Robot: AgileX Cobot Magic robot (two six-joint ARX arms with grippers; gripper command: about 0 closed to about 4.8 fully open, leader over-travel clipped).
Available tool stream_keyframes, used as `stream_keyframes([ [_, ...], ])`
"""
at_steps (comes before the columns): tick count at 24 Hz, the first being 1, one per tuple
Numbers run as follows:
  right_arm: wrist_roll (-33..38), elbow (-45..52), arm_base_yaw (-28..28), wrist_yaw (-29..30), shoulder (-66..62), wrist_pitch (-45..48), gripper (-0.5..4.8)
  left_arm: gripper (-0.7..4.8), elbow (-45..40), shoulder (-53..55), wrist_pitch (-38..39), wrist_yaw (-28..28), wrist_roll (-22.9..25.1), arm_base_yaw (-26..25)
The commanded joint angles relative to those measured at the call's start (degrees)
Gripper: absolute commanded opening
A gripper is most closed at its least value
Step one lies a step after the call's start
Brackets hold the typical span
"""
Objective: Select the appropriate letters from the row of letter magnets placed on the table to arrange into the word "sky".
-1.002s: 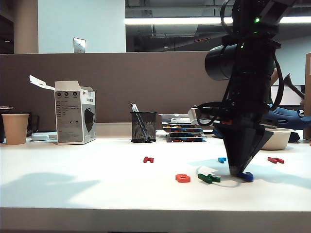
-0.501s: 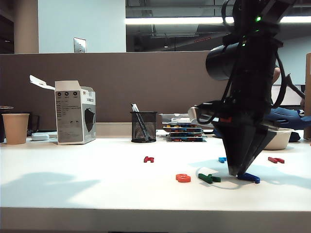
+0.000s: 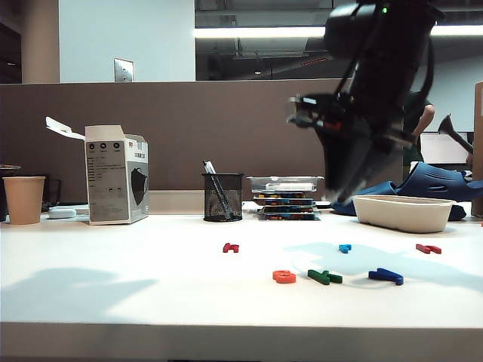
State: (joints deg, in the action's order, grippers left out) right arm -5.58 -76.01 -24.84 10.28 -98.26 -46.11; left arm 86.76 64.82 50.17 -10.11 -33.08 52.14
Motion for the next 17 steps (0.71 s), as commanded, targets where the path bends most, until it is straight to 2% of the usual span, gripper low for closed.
stream_keyframes([
  [1,1.4,-1.8,0.9,-2.0,0.5,-0.3,0.79,-0.05,0.2,-0.2,-0.5,-0.2,0.1,-0.1],
  [2,2.1,-1.8,1.5,-2.6,0.5,-0.7,0.47,-0.05,0.2,-0.2,-0.6,-0.2,0.1,-0.1],
  [3,3.0,-1.8,2.6,-2.9,0.5,-2.3,-0.08,-0.05,0.2,-0.2,-0.6,-0.2,0.1,-0.1],
  [7,5.0,-1.6,4.5,-6.7,0.4,-8.4,-0.09,-0.05,0.2,-0.2,-0.6,-0.2,0.1,-0.1],
  [9,5.2,-1.1,4.5,-6.5,0.3,-11.6,-0.09,-0.05,0.2,-0.2,-0.6,-0.2,0.1,-0.1],
  [13,7.1,3.2,4.5,-6.0,0.3,-10.5,-0.09,-0.05,0.2,-0.2,-0.5,-0.2,0.1,-0.1],
  [17,8.0,8.2,4.4,-2.4,0.3,-7.1,-0.09,-0.05,0.2,-0.2,-0.5,-0.2,0.1,-0.1],
])
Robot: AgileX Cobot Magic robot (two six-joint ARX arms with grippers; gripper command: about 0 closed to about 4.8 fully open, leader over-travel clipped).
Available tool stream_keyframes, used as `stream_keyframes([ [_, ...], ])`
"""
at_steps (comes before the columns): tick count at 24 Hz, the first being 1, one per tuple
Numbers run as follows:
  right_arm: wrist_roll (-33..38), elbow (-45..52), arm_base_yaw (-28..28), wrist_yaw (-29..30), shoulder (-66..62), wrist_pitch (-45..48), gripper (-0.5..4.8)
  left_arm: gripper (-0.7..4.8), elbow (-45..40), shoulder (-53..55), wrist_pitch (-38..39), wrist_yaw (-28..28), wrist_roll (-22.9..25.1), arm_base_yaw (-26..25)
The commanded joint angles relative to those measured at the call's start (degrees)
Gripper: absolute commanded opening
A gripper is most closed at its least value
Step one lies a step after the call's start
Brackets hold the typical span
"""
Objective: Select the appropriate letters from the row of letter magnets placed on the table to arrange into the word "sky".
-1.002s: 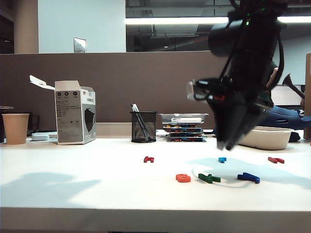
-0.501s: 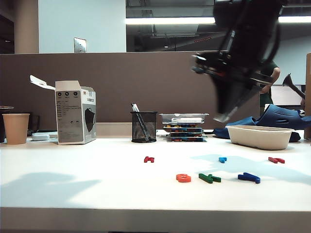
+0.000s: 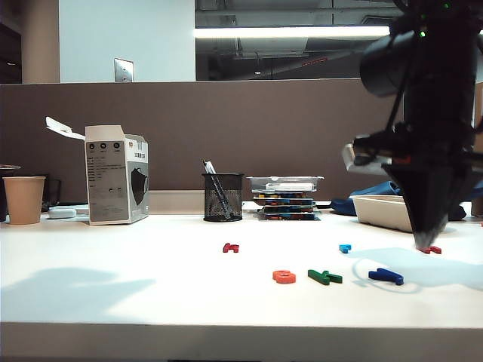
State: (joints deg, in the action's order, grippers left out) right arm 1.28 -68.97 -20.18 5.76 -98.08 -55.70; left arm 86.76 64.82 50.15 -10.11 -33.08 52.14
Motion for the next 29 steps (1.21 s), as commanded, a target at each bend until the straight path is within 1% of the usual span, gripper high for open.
stream_keyframes([
  [1,1.7,1.5,-0.2,2.3,0.2,3.0,-0.09,-0.05,0.2,-0.2,-0.5,-0.2,0.1,-0.1],
  [4,2.2,2.6,-0.2,3.4,0.2,3.8,-0.09,-0.05,0.2,-0.2,-0.5,-0.2,0.1,-0.1],
  [9,3.3,3.9,-0.2,3.2,0.2,4.6,-0.09,-0.05,0.2,-0.2,-0.5,-0.2,0.1,-0.1],
  [25,6.3,4.1,-0.2,3.4,-1.1,6.6,-0.09,-0.05,0.2,-0.2,-0.5,-0.2,0.1,-0.1],
  [29,6.3,4.2,-0.6,4.7,-2.3,6.7,-0.09,-0.05,0.2,-0.2,-0.5,-0.2,0.1,-0.1],
])
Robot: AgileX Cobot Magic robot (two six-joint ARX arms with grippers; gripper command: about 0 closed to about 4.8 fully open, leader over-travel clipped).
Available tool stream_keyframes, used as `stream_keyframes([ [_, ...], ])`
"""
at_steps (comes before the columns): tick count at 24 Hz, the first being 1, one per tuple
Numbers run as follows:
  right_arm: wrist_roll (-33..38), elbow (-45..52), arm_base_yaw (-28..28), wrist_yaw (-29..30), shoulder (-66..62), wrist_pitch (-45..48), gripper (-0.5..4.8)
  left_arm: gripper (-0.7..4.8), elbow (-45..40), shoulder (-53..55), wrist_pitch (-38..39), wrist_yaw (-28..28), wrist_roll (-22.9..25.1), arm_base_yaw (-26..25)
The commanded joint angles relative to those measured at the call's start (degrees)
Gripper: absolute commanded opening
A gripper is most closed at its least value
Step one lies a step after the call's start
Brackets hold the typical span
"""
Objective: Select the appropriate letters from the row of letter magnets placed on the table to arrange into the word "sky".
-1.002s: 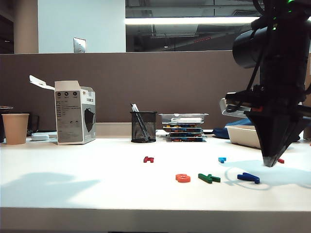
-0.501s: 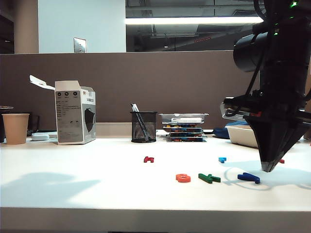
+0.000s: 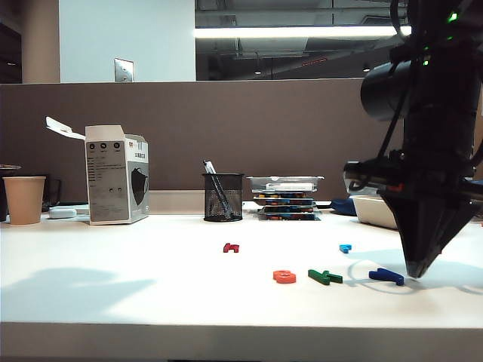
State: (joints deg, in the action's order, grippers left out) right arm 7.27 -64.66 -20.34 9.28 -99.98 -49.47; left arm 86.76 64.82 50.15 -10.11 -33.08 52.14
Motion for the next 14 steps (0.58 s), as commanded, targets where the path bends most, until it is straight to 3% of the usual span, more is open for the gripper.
stream_keyframes([
  [1,0.4,-0.2,-0.5,1.4,-0.6,0.5,-0.09,-0.05,0.2,-0.2,-0.5,-0.2,0.1,-0.1],
  [11,1.0,-0.2,-0.9,4.5,-0.7,1.5,-0.09,-0.05,0.2,-0.2,-0.5,-0.2,0.1,-0.1],
  [14,1.0,-0.2,-0.9,2.5,-0.7,1.3,-0.09,-0.05,0.2,-0.2,-0.5,-0.2,0.1,-0.1],
])
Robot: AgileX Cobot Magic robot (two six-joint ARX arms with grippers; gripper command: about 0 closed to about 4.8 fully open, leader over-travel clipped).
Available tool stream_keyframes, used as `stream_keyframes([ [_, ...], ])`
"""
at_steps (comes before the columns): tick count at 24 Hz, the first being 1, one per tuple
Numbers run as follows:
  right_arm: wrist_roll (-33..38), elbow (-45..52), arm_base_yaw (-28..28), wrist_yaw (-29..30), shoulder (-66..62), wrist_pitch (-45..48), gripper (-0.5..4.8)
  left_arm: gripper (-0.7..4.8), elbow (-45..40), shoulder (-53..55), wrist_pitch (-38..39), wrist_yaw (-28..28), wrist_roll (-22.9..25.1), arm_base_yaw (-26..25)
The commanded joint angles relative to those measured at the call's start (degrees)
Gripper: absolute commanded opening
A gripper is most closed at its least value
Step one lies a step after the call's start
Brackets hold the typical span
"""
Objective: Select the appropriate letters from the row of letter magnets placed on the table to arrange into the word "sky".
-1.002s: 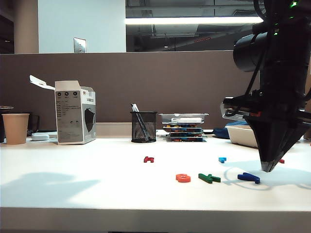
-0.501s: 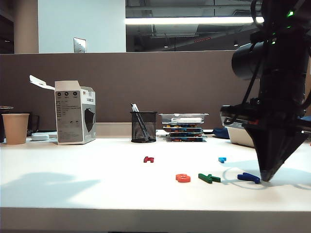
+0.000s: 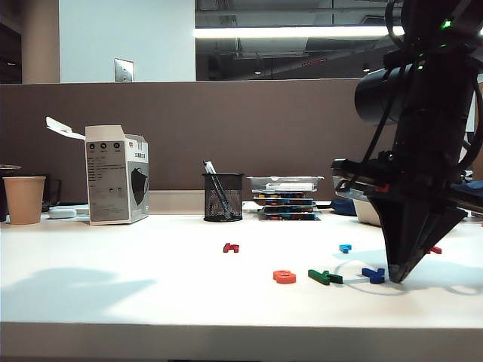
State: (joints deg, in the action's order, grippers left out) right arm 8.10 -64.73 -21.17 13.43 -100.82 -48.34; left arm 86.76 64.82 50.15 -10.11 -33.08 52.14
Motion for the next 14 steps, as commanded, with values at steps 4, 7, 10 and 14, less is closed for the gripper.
stream_keyframes([
  [4,0.0,-0.1,0.2,-5.7,0.1,-1.4,-0.09,-0.05,0.2,-0.2,-0.5,-0.2,0.1,-0.1],
  [7,-0.3,-0.1,0.6,-8.7,0.1,-2.1,-0.09,-0.05,0.2,-0.2,-0.5,-0.2,0.1,-0.1],
  [10,-0.4,-0.2,1.7,-10.3,0.2,-2.1,-0.09,-0.05,0.2,-0.2,-0.5,-0.2,0.1,-0.1],
  [14,-0.7,-0.5,4.3,-10.5,2.9,0.7,-0.09,-0.05,0.2,-0.2,-0.5,-0.2,0.1,-0.1],
])
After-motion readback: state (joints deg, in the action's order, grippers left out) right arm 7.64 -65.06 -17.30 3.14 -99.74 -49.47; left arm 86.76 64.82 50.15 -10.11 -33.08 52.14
